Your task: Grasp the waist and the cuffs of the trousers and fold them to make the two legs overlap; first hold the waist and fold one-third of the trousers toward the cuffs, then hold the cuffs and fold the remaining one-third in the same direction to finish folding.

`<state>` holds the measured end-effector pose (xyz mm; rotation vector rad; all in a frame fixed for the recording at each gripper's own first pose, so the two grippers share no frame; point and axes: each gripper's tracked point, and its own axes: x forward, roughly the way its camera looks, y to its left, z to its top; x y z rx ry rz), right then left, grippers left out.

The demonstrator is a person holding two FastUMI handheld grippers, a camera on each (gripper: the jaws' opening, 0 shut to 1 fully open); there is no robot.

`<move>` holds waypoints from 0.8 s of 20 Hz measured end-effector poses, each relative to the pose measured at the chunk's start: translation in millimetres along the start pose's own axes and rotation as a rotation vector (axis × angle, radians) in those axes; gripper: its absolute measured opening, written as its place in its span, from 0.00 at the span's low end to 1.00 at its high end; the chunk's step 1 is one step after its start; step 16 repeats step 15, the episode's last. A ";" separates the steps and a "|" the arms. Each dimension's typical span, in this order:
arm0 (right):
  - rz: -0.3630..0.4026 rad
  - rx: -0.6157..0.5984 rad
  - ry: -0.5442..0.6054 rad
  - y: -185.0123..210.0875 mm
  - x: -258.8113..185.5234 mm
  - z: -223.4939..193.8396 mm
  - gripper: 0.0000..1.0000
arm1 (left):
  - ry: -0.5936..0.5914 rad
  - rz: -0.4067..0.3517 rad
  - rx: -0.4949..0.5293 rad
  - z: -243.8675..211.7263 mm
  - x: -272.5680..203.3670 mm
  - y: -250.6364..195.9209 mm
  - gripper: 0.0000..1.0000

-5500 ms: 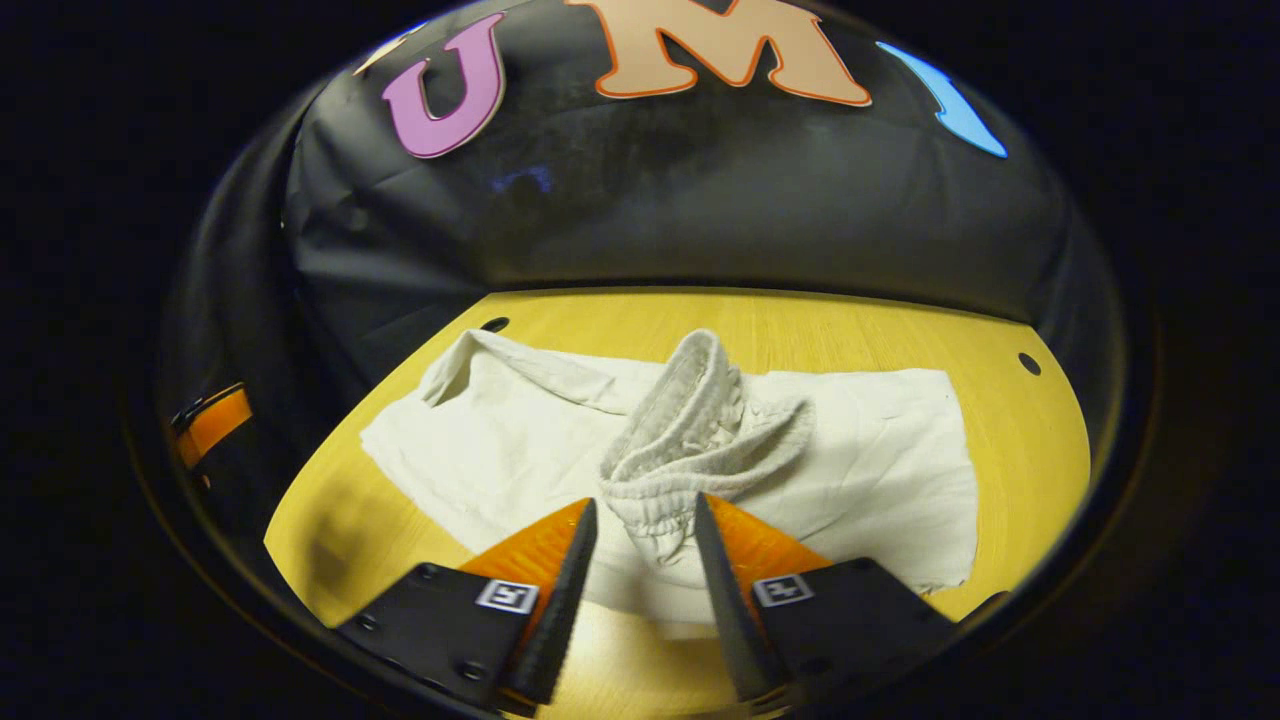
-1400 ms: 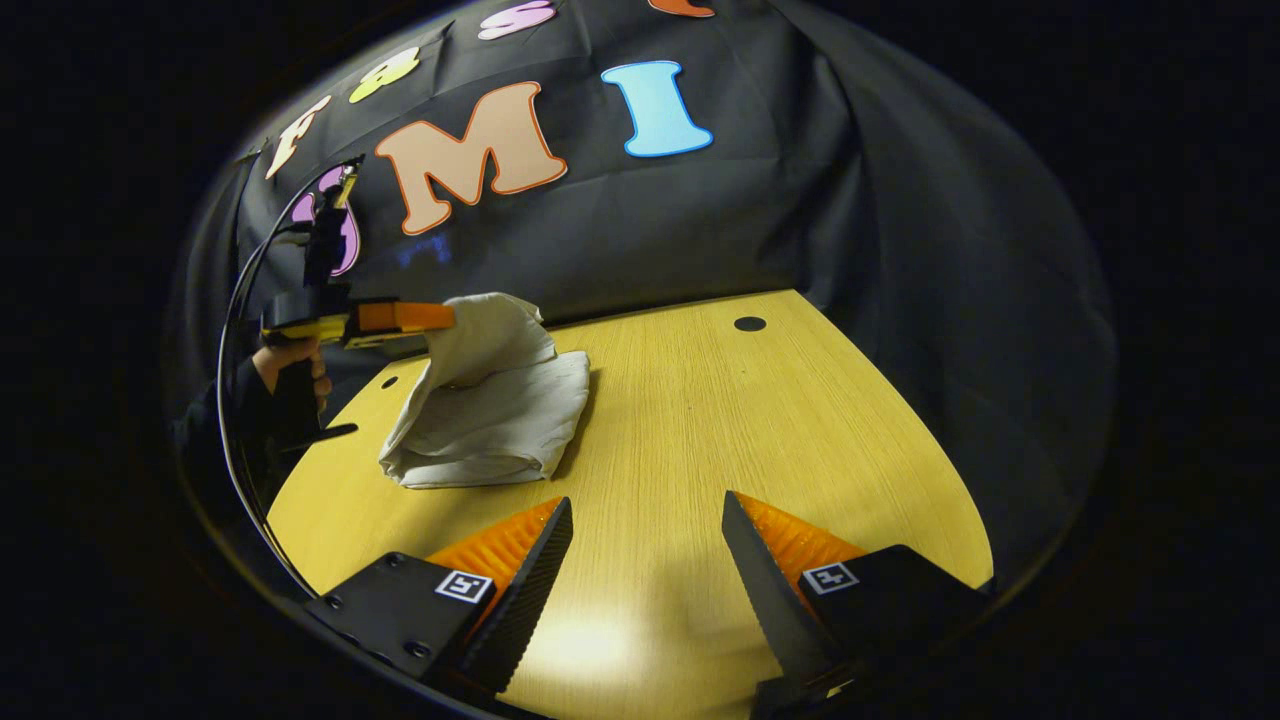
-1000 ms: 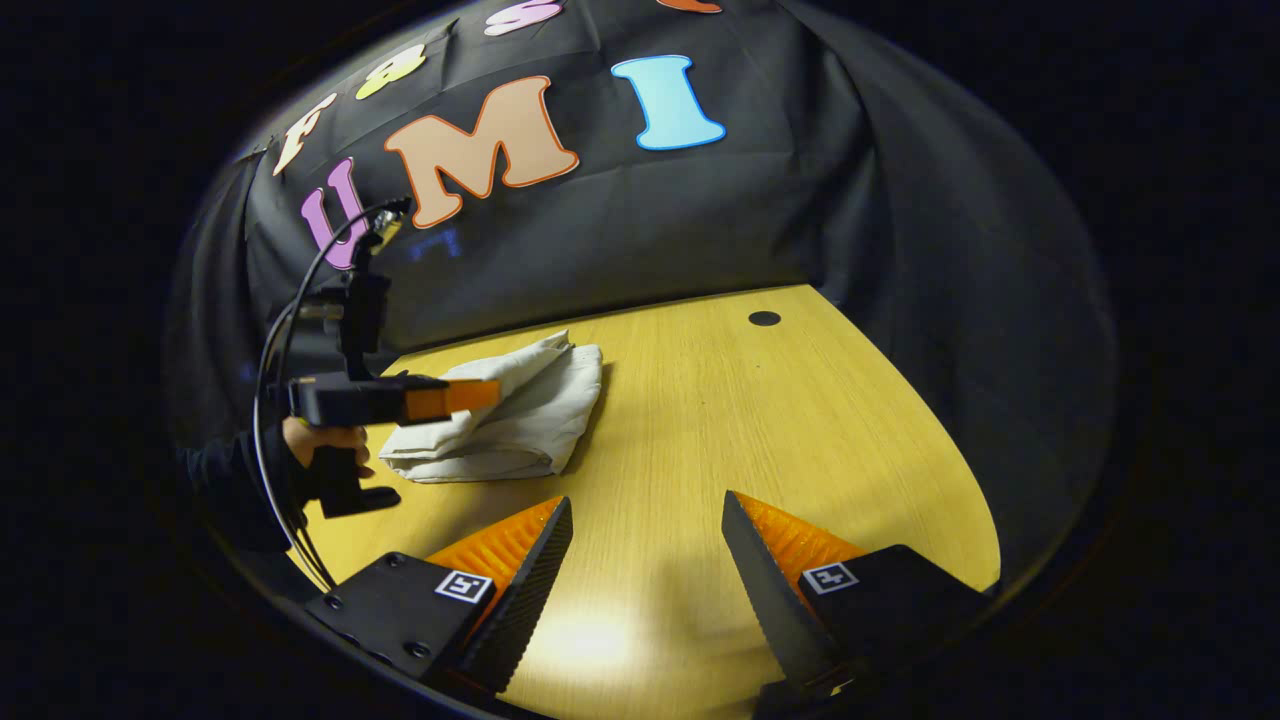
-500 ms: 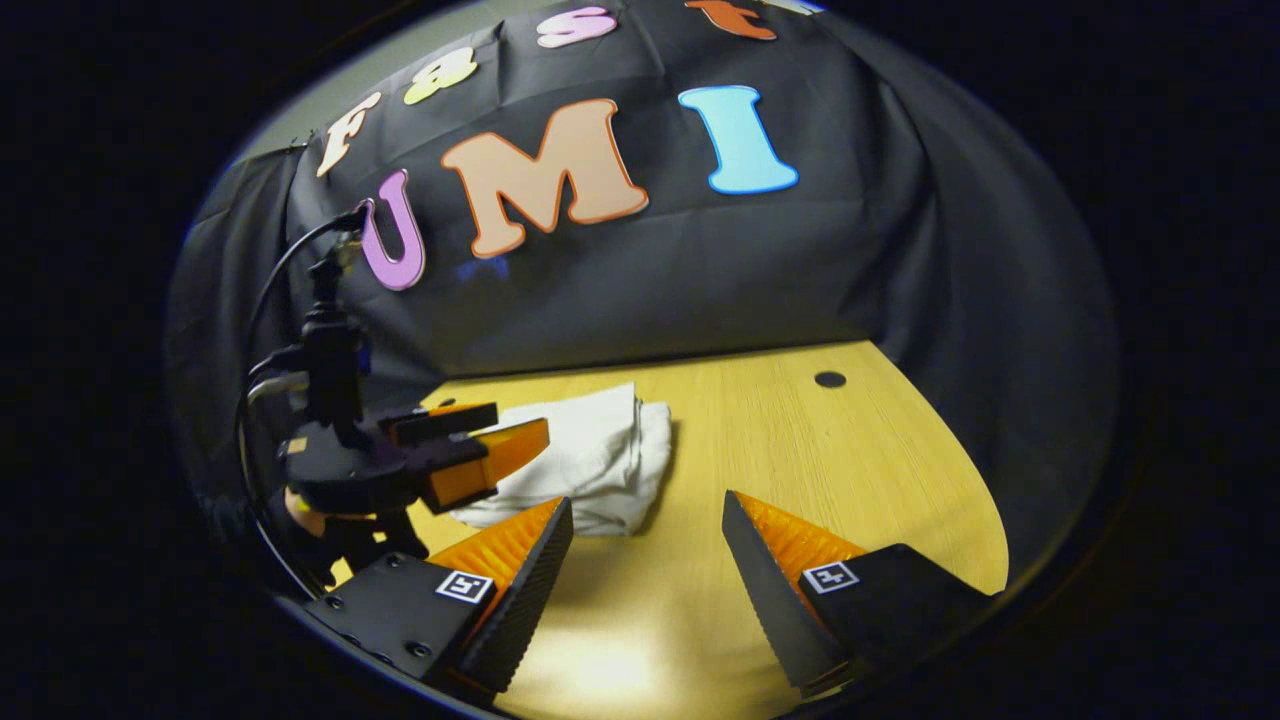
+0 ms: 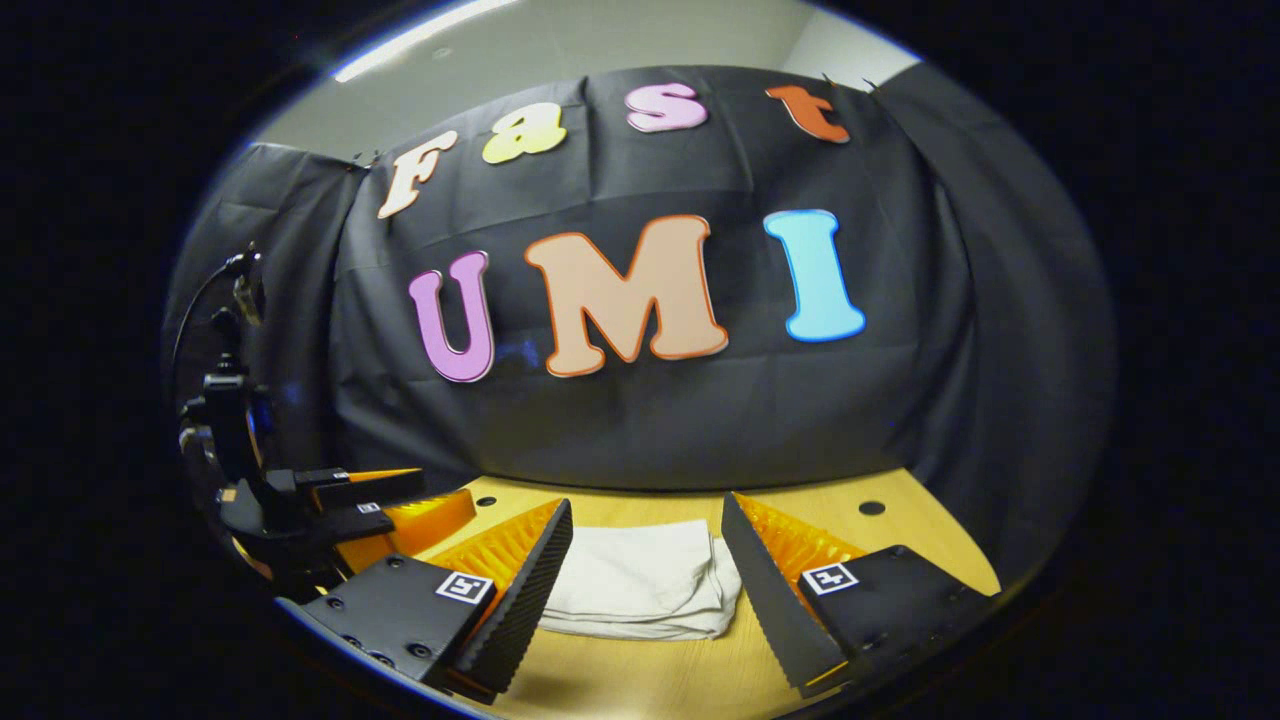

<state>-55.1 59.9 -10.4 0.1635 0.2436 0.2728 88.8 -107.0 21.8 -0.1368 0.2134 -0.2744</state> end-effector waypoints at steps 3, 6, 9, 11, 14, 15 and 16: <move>0.012 -0.008 -0.060 33.9 -7.7 9.5 0.96 | -0.054 0.070 -0.039 12.6 -24.9 32.7 0.95; 0.023 -0.005 -0.062 56.4 -6.0 5.8 0.96 | -0.059 0.102 -0.030 12.4 -40.4 57.1 0.95; 0.016 -0.027 -0.065 65.0 -4.7 6.4 0.92 | -0.071 0.128 -0.021 17.7 -55.7 75.0 0.95; 0.010 -0.031 -0.086 72.6 -4.6 11.5 0.96 | -0.077 0.134 -0.028 18.7 -59.2 81.9 0.95; 0.009 -0.049 -0.103 81.0 -4.9 15.7 0.96 | -0.086 0.136 -0.015 21.2 -61.9 89.1 0.92; 0.010 -0.059 -0.108 84.4 -6.1 15.9 0.96 | -0.090 0.135 -0.008 22.2 -61.7 89.9 0.95; 0.010 -0.059 -0.108 84.4 -6.1 15.9 0.96 | -0.090 0.135 -0.008 22.2 -61.7 89.9 0.95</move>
